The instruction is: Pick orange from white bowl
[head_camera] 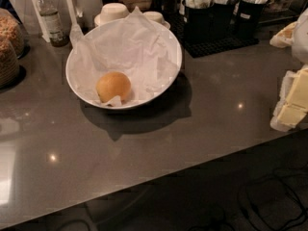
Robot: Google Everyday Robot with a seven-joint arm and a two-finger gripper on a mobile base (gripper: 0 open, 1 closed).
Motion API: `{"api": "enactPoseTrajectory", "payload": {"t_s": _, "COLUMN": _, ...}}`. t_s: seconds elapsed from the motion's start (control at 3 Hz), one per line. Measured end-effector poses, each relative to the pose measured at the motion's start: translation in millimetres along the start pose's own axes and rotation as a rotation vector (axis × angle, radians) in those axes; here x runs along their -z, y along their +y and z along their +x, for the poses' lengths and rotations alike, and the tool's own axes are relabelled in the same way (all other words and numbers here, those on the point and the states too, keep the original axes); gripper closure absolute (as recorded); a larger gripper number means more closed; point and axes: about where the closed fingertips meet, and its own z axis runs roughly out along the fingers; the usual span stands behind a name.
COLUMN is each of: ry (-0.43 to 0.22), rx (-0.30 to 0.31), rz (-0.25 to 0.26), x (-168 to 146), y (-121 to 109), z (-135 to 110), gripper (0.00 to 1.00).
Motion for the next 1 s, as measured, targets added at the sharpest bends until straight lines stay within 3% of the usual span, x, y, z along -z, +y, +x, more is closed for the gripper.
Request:
{"api": "enactPoseTrajectory", "payload": {"t_s": 0.67, "ry": -0.038, "rx": 0.016, "rz": -0.005, "x": -3.2, "y": -5.0, "z": -11.2, "gripper": 0.00}}
{"api": "enactPoseTrajectory", "payload": {"t_s": 1.0, "ry": -0.156, "rx": 0.091, "rz": -0.034, "x": -15.9, "y": -17.7, "z": -48.7, "gripper": 0.00}}
